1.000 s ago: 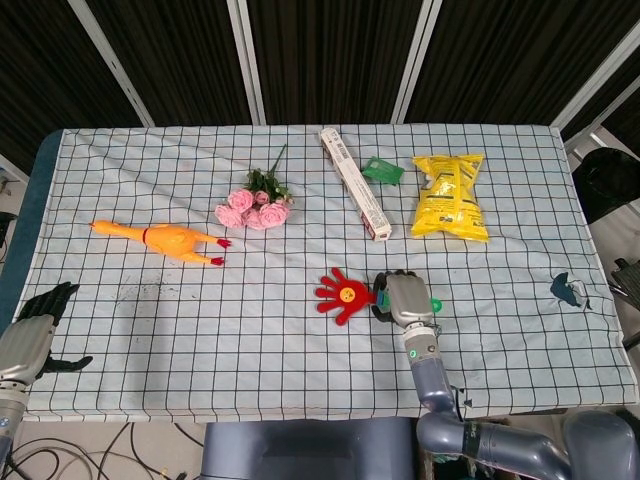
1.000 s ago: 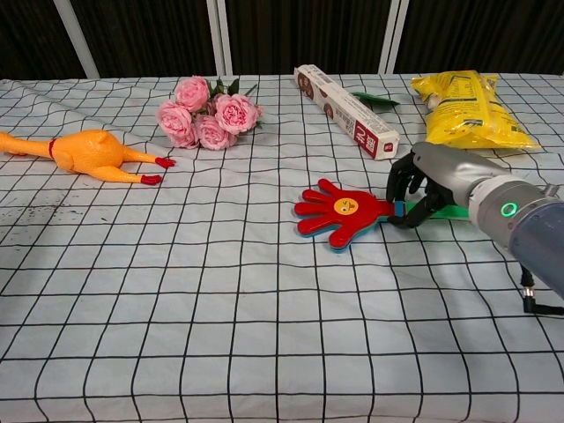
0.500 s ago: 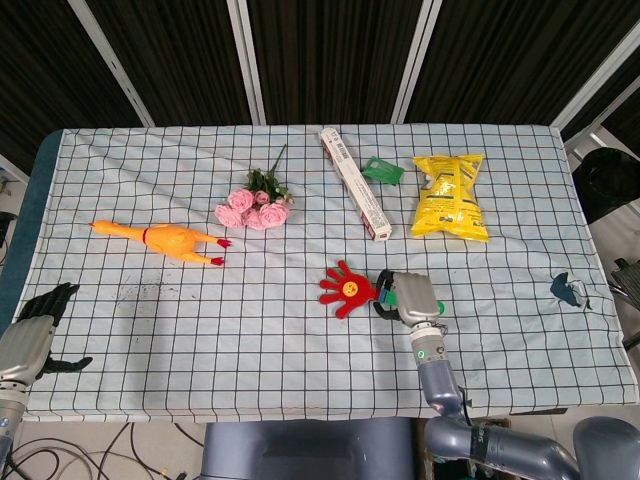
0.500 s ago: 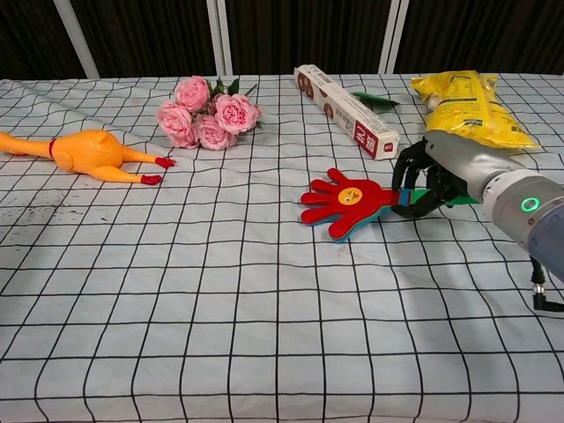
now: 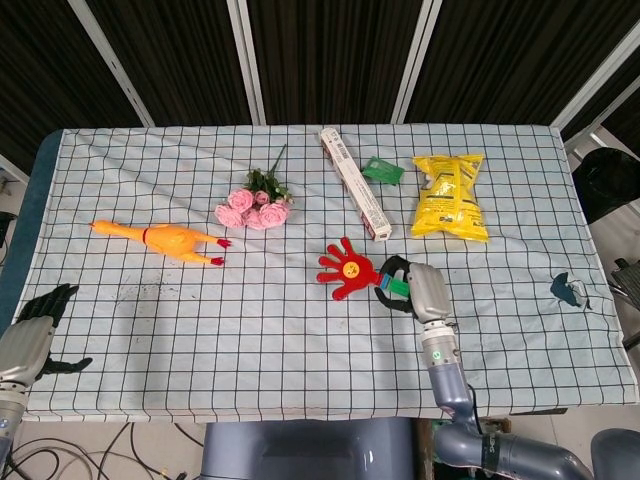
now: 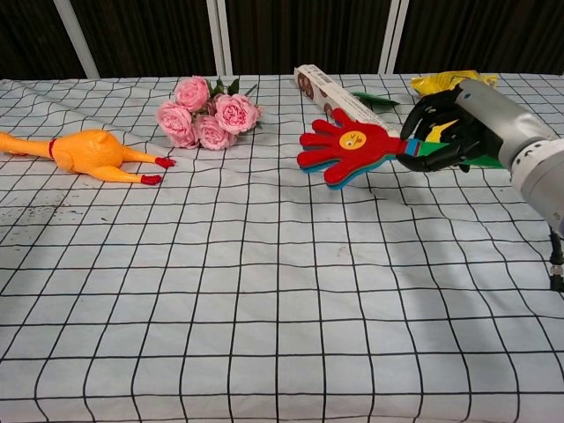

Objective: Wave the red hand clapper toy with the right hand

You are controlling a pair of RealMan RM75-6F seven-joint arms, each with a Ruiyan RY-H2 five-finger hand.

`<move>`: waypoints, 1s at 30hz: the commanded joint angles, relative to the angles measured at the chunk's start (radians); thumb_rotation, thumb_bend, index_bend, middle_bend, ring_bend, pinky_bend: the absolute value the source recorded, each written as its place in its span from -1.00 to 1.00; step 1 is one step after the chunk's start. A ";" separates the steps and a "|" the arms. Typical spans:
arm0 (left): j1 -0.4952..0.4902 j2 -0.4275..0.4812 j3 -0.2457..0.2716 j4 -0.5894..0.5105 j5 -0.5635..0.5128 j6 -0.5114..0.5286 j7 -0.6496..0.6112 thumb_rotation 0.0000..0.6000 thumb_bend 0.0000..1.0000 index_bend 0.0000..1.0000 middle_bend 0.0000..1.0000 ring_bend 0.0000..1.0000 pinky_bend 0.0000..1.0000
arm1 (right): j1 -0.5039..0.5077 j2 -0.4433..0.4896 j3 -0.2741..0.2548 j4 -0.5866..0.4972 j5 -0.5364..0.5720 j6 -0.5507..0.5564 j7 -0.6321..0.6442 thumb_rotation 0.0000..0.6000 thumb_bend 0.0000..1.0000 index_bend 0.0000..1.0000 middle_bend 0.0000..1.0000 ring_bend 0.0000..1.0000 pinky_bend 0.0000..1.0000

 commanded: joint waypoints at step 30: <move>-0.002 -0.001 0.003 0.000 0.004 -0.005 0.000 1.00 -1.00 -1.00 -1.00 -1.00 -1.00 | -0.021 0.190 -0.017 -0.125 -0.020 -0.096 -0.030 1.00 0.11 0.61 0.47 0.56 0.54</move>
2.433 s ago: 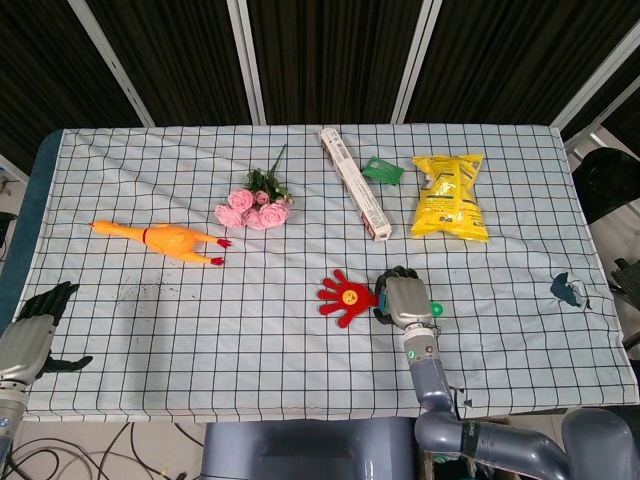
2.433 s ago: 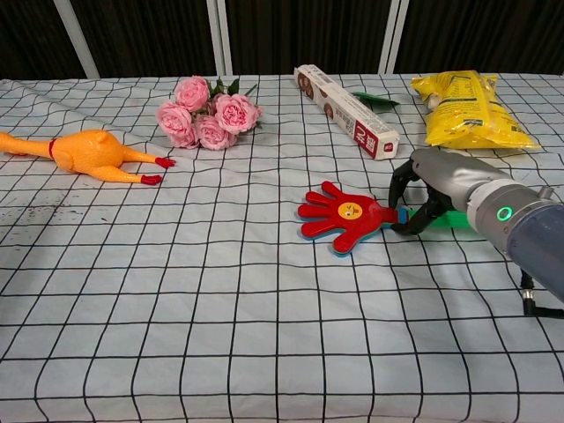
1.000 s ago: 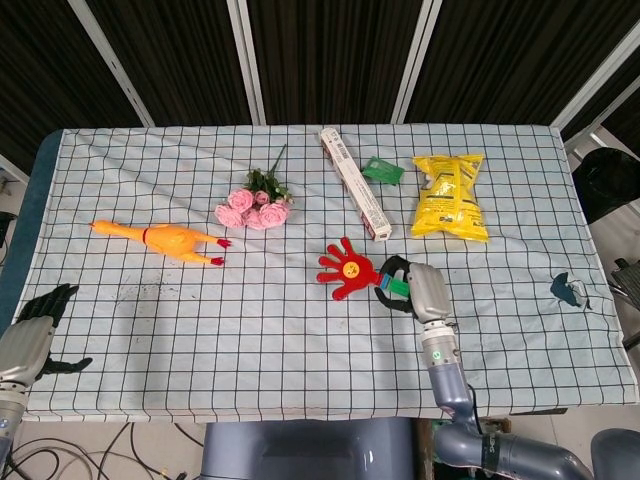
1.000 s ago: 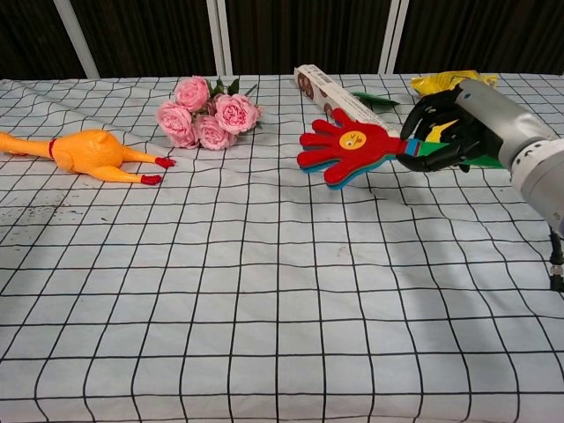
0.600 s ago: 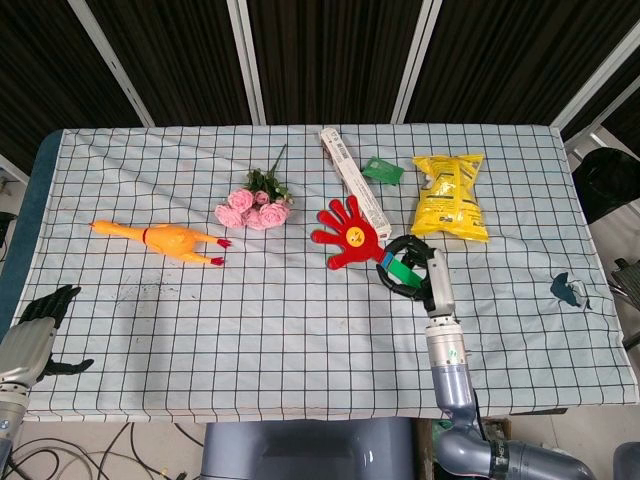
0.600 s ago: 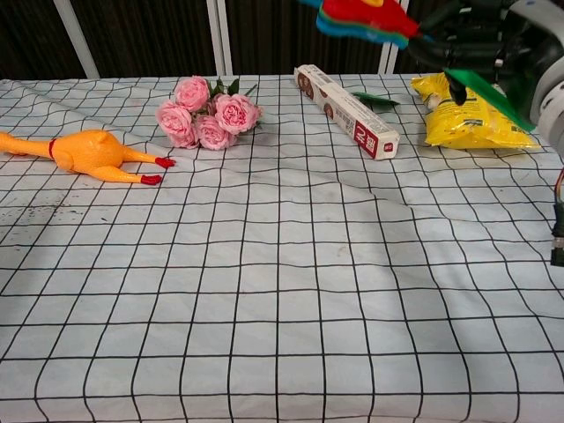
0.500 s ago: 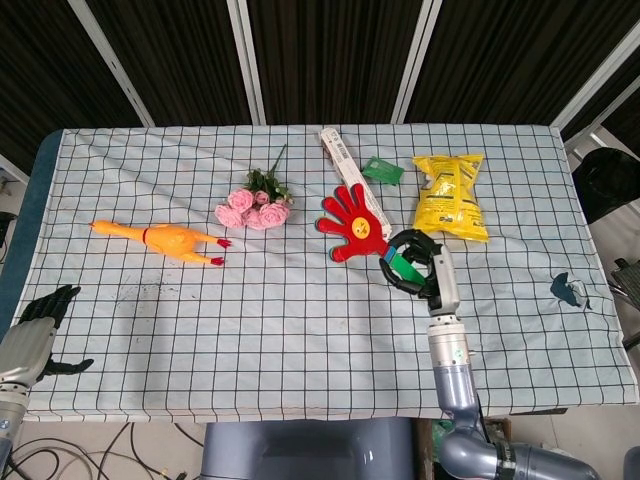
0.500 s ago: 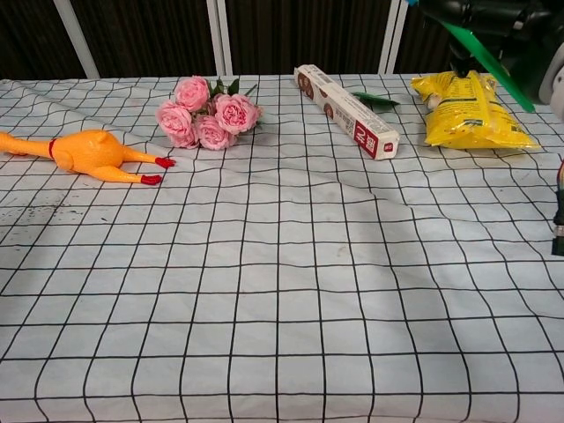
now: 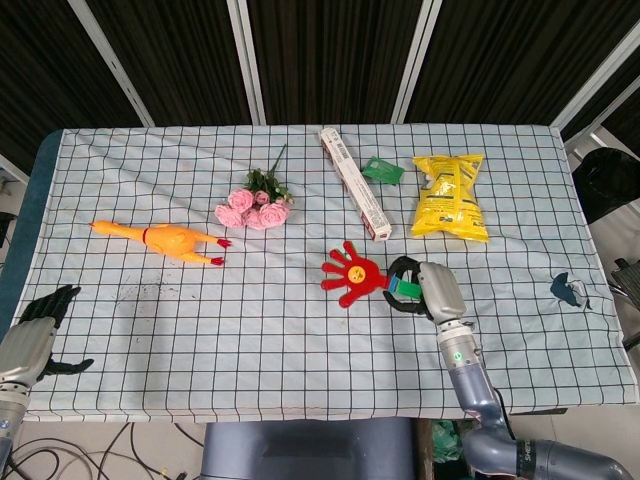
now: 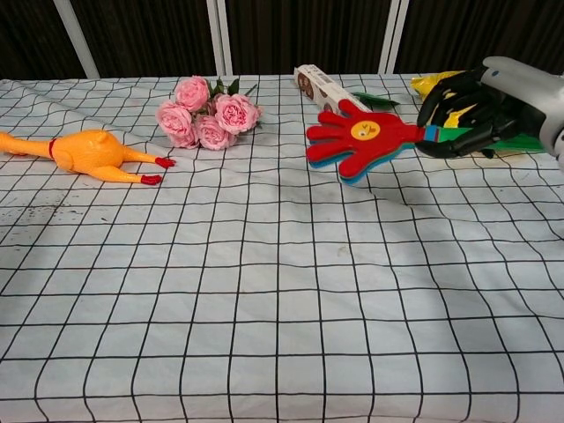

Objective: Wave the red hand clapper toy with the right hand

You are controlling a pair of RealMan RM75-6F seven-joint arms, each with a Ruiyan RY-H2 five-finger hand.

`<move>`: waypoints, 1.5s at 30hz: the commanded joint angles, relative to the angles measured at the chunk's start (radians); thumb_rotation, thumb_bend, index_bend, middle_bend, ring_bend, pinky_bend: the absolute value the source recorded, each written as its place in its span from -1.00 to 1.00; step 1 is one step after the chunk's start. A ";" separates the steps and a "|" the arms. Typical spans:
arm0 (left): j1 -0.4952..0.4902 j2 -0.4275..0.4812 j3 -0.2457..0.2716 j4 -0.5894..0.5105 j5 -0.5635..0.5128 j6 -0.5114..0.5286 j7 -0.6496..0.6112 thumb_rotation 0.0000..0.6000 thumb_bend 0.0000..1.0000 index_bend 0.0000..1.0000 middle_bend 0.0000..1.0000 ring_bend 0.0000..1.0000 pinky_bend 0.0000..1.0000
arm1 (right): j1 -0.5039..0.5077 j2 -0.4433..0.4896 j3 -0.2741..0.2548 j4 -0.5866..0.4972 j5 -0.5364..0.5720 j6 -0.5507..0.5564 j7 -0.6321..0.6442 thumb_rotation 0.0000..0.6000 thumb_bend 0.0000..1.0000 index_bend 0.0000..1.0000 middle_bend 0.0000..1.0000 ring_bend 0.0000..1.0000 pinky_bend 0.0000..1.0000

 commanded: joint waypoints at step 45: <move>0.001 0.006 0.000 -0.008 -0.004 -0.002 -0.007 1.00 -1.00 -1.00 -1.00 -1.00 -1.00 | 0.005 0.045 0.119 -0.198 0.157 0.099 0.063 1.00 0.12 0.61 0.48 0.56 0.54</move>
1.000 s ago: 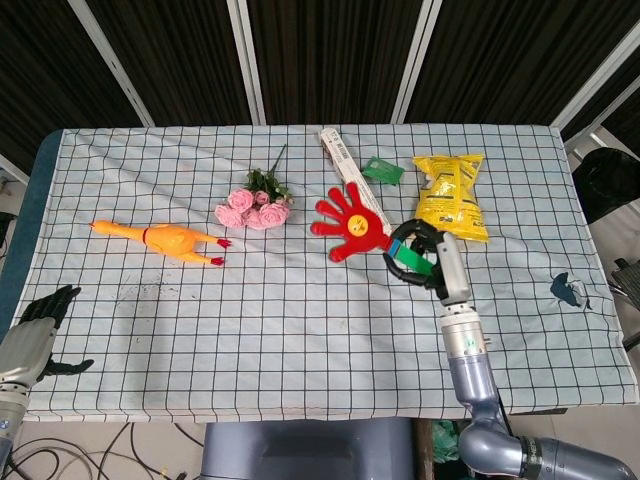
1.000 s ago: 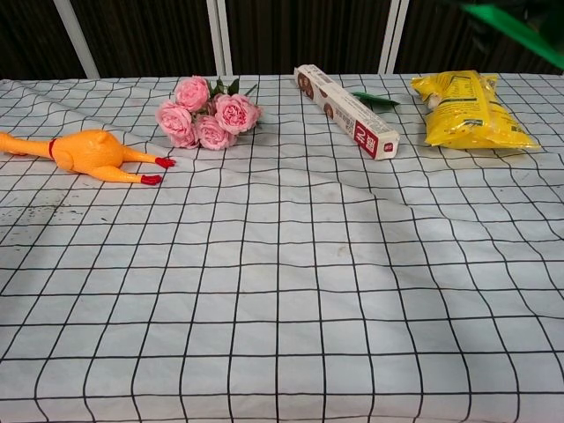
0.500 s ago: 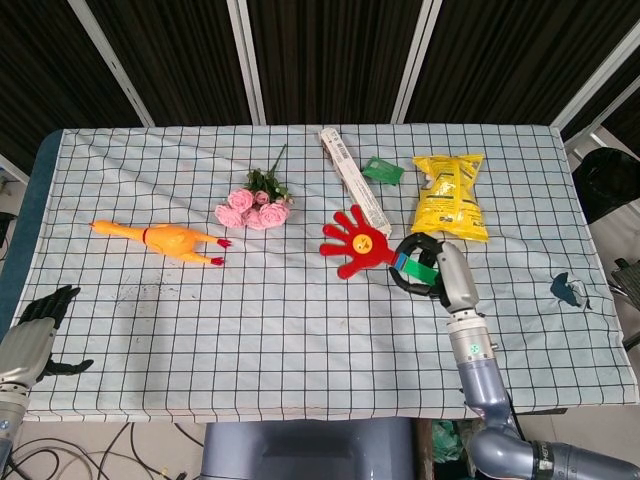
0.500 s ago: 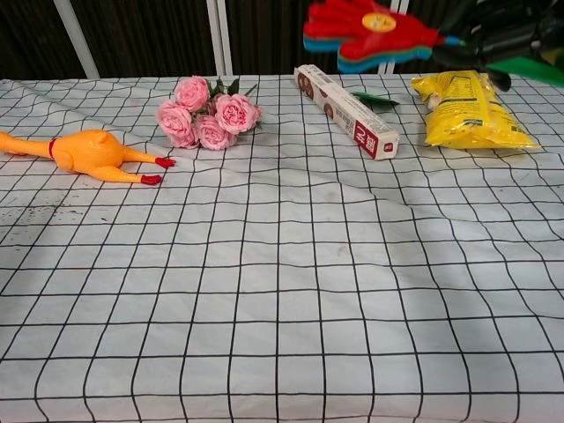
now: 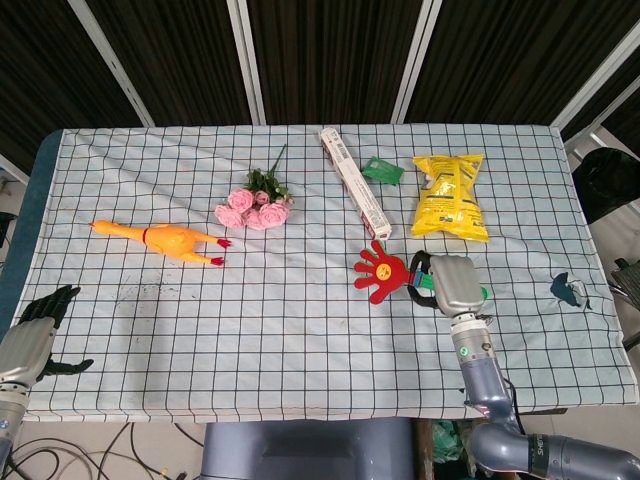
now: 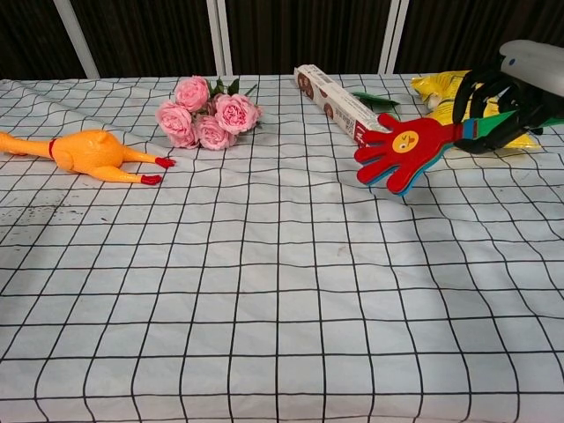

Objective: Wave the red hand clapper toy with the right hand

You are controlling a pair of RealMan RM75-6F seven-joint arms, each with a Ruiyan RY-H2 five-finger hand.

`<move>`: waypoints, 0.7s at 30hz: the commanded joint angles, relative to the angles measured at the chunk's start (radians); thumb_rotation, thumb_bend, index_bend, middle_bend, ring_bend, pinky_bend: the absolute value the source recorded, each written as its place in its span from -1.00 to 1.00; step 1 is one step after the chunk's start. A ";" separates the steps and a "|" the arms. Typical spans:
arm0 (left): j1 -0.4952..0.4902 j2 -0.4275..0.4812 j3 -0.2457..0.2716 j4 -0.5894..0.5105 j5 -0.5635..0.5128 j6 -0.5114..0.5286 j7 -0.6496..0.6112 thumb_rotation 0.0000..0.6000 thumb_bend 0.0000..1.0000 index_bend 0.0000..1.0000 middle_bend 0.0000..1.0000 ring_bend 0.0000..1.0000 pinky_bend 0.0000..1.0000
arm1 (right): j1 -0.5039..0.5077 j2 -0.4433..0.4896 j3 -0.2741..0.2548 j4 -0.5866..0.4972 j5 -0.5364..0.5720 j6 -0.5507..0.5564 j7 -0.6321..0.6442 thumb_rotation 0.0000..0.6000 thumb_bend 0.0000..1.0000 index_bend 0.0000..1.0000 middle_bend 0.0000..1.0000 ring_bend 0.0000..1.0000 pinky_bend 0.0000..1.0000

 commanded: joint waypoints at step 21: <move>0.000 0.007 0.001 -0.012 -0.008 -0.013 -0.018 1.00 -1.00 -1.00 -1.00 -1.00 -1.00 | -0.110 0.032 0.143 -0.111 -0.058 -0.098 0.788 1.00 0.12 0.61 0.48 0.56 0.54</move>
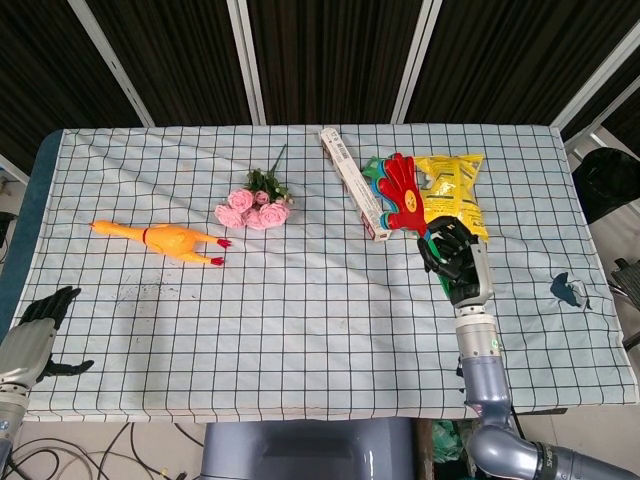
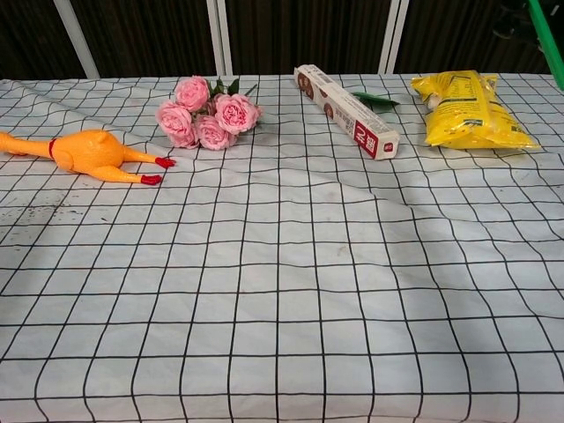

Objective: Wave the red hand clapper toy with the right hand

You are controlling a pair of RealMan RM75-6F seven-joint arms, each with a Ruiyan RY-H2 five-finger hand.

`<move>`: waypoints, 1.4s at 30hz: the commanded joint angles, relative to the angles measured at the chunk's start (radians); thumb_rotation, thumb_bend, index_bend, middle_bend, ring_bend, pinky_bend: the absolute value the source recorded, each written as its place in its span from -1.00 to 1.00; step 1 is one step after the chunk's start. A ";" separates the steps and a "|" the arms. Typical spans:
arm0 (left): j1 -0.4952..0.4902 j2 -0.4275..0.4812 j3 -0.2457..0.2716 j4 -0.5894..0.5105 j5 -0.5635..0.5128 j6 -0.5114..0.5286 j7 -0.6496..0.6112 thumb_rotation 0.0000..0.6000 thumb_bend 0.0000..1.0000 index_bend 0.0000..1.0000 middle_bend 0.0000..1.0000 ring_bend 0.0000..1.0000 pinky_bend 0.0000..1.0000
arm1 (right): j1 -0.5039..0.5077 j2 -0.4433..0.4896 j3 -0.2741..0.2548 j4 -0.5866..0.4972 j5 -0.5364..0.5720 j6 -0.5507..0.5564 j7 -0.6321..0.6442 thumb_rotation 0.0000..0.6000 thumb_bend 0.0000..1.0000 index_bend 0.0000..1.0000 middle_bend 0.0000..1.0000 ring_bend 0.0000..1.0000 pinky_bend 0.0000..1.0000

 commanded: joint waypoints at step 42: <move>-0.009 0.014 -0.004 -0.018 -0.027 -0.022 -0.017 1.00 -1.00 -1.00 -1.00 -1.00 -1.00 | 0.177 -0.061 -0.346 0.363 0.055 -0.143 -1.081 1.00 -0.73 -0.69 -0.91 -0.81 -0.70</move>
